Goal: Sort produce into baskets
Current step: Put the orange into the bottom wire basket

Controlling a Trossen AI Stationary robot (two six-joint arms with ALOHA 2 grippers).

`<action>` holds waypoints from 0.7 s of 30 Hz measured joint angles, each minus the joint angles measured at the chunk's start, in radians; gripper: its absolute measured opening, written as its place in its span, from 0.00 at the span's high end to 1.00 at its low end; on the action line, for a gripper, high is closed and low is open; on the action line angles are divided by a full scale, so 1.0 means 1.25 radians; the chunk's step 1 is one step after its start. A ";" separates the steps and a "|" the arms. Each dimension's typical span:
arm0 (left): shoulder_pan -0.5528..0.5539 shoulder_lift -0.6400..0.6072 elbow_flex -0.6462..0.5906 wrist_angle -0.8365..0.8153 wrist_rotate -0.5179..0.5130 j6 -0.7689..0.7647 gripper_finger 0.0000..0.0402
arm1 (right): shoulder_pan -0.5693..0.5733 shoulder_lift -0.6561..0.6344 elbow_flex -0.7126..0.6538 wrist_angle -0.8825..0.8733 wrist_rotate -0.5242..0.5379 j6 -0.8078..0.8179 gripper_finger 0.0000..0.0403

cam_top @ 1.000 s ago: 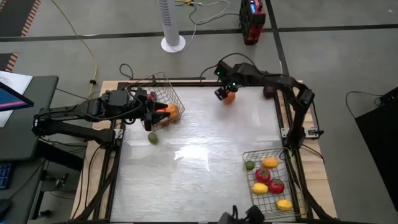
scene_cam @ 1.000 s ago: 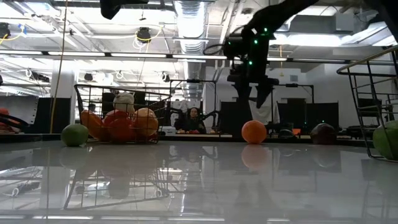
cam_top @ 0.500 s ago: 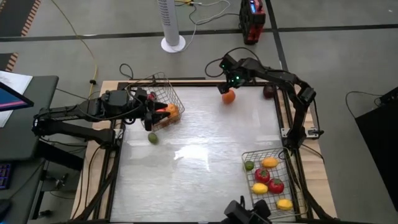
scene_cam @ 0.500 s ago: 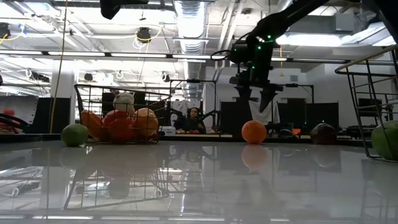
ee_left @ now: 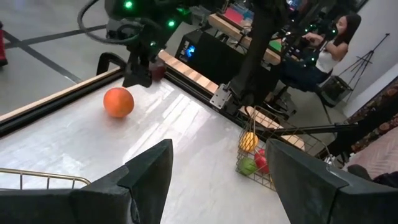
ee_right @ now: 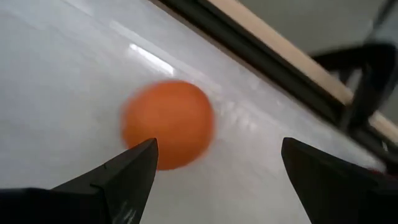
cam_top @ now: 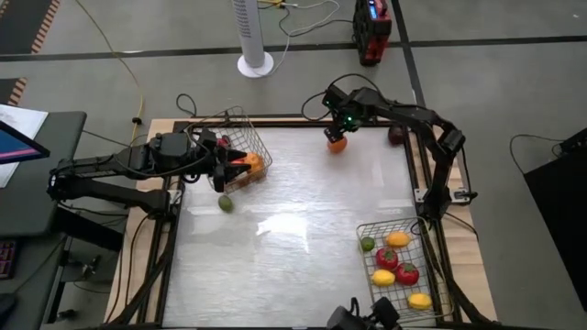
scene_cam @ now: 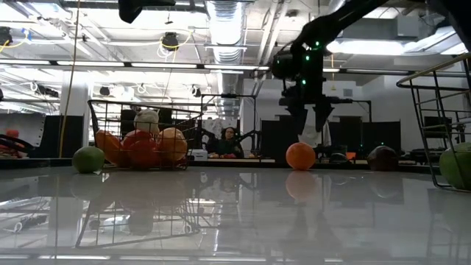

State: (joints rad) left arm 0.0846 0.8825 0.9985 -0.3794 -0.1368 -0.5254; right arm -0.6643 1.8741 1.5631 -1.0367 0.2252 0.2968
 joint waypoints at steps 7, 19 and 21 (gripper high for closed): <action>0.000 0.000 0.000 0.000 -0.003 -0.005 0.39 | 0.023 -0.028 0.002 0.056 -0.074 -0.031 0.09; 0.066 0.170 0.001 0.027 0.022 -0.063 0.39 | 0.080 -0.161 0.002 0.040 -0.058 -0.030 0.12; 0.096 0.223 0.001 0.061 0.052 -0.050 0.39 | 0.079 -0.203 0.002 0.040 -0.053 -0.018 0.13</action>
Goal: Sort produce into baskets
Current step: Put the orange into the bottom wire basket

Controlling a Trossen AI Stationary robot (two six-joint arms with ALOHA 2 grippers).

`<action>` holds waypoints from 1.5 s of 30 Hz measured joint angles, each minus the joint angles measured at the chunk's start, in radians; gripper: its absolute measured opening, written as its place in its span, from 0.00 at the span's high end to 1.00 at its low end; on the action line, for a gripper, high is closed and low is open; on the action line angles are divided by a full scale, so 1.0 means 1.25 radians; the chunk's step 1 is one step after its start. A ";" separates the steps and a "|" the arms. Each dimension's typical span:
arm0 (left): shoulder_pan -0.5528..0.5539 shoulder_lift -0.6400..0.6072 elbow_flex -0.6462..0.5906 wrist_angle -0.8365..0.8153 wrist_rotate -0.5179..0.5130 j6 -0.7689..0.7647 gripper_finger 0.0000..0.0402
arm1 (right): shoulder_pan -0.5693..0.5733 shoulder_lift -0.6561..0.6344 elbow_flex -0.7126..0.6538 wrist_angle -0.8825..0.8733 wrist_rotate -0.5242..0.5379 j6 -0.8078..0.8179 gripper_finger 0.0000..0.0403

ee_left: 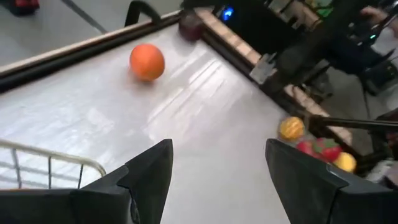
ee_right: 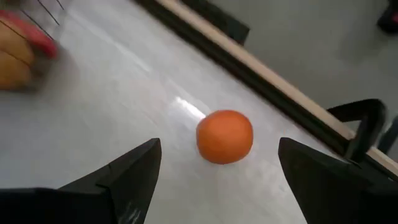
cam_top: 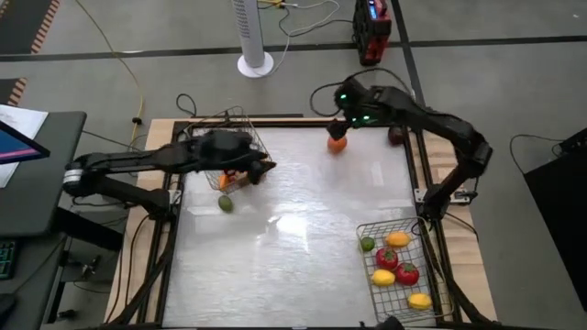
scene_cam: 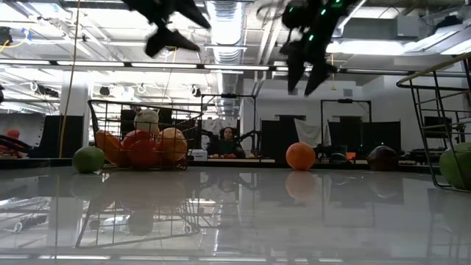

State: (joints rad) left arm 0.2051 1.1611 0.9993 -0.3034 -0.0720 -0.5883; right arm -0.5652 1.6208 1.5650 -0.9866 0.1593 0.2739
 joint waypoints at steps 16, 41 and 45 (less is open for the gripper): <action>0.122 0.367 0.128 0.152 0.139 0.118 0.39 | 0.078 -0.147 0.000 -0.077 -0.001 0.073 0.15; 0.146 0.831 0.650 0.095 0.123 0.306 0.23 | 0.157 -0.327 -0.001 -0.166 0.132 0.204 0.15; 0.145 0.869 0.665 0.132 0.088 0.305 0.16 | 0.191 -0.331 -0.001 -0.168 0.149 0.224 0.15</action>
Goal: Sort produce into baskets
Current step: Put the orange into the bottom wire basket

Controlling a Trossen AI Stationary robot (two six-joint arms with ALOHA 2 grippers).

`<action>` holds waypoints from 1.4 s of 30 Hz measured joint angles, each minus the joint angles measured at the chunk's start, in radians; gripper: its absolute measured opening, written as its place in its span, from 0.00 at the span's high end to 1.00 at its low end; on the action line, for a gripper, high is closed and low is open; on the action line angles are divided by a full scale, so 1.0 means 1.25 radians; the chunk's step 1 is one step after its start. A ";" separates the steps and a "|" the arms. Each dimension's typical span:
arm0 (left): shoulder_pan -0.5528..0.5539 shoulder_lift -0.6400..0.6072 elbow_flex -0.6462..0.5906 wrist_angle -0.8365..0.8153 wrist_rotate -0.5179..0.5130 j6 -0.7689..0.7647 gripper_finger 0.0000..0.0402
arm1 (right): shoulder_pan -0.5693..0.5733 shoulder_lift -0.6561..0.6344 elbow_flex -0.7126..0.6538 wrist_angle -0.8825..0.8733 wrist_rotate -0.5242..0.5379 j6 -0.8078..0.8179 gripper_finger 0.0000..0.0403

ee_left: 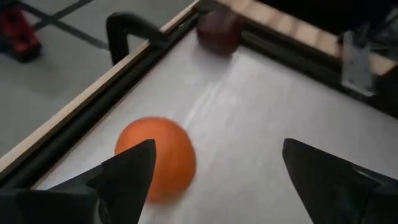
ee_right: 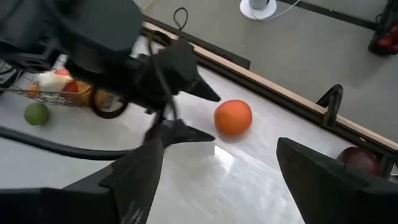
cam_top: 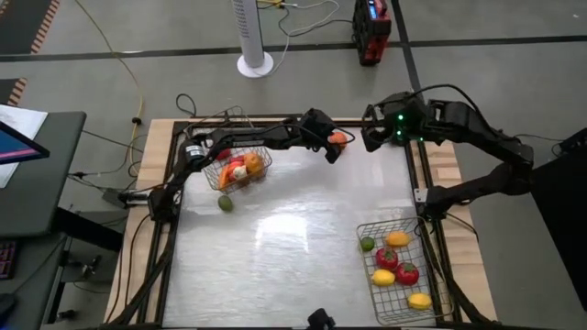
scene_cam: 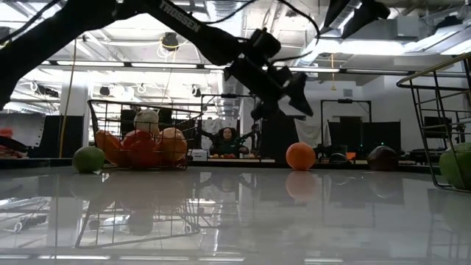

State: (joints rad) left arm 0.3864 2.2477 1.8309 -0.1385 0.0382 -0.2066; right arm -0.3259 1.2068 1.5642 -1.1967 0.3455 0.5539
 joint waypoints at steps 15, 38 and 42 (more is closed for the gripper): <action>0.000 0.066 0.014 0.017 -0.056 0.050 0.13 | 0.063 0.002 -0.041 0.027 0.026 0.045 0.15; 0.002 -0.063 0.088 -0.092 -0.023 0.122 0.37 | 0.033 0.002 -0.042 0.097 0.016 -0.030 0.15; -0.010 -0.082 0.068 -0.095 -0.013 0.121 0.42 | 0.022 0.002 -0.042 0.100 -0.003 -0.036 0.16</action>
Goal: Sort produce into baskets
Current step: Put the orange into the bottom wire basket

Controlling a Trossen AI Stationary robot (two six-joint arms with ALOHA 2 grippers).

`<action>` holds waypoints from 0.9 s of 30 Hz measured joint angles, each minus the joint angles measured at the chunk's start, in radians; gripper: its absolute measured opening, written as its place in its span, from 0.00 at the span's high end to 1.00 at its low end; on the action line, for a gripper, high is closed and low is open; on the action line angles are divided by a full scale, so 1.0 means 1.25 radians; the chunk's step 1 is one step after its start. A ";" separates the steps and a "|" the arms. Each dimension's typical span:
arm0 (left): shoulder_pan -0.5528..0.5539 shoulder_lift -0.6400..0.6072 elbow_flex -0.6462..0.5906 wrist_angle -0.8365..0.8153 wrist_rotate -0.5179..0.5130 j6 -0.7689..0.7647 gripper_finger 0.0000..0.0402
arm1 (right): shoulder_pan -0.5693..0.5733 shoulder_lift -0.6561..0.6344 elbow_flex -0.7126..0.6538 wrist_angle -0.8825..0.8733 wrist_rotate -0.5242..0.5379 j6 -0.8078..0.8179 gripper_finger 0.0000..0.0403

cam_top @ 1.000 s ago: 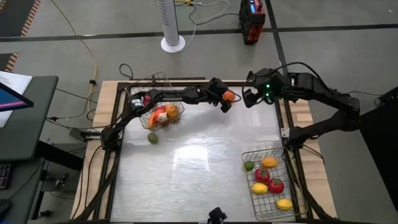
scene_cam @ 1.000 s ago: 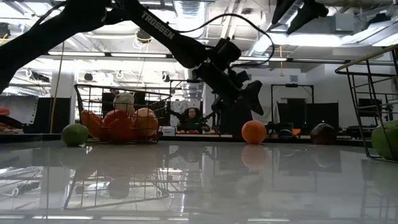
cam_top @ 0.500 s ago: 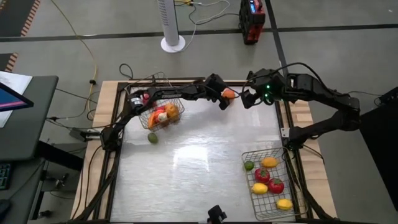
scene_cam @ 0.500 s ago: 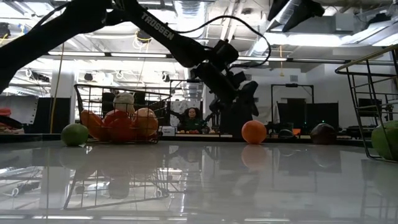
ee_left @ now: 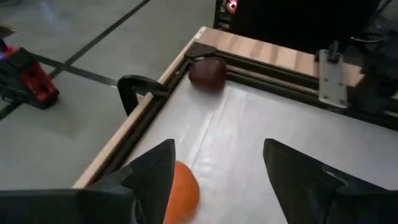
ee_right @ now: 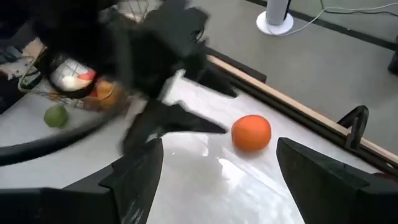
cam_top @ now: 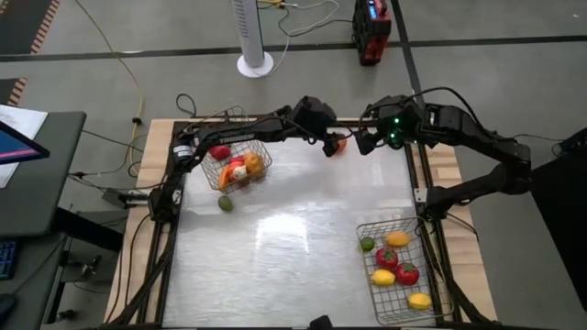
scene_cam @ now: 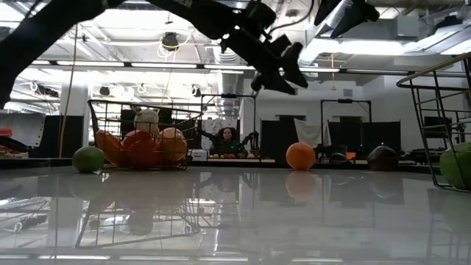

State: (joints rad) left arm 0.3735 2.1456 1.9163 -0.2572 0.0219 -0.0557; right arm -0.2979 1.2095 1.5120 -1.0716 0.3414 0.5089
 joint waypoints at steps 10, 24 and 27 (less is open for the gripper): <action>-0.014 -0.314 -0.500 0.289 -0.049 -0.072 0.53 | -0.012 0.015 0.000 0.042 -0.079 -0.022 0.16; -0.090 -0.771 -0.789 0.185 -0.172 -0.169 0.53 | -0.083 0.313 0.000 0.165 -0.127 -0.103 0.16; -0.100 -0.852 -0.811 0.149 -0.176 -0.181 0.53 | -0.113 0.375 0.000 0.163 -0.137 -0.119 0.16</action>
State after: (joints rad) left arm 0.2486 1.0810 0.9023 -0.0715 -0.1985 -0.2817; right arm -0.4393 1.6787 1.5116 -0.8682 0.1698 0.3599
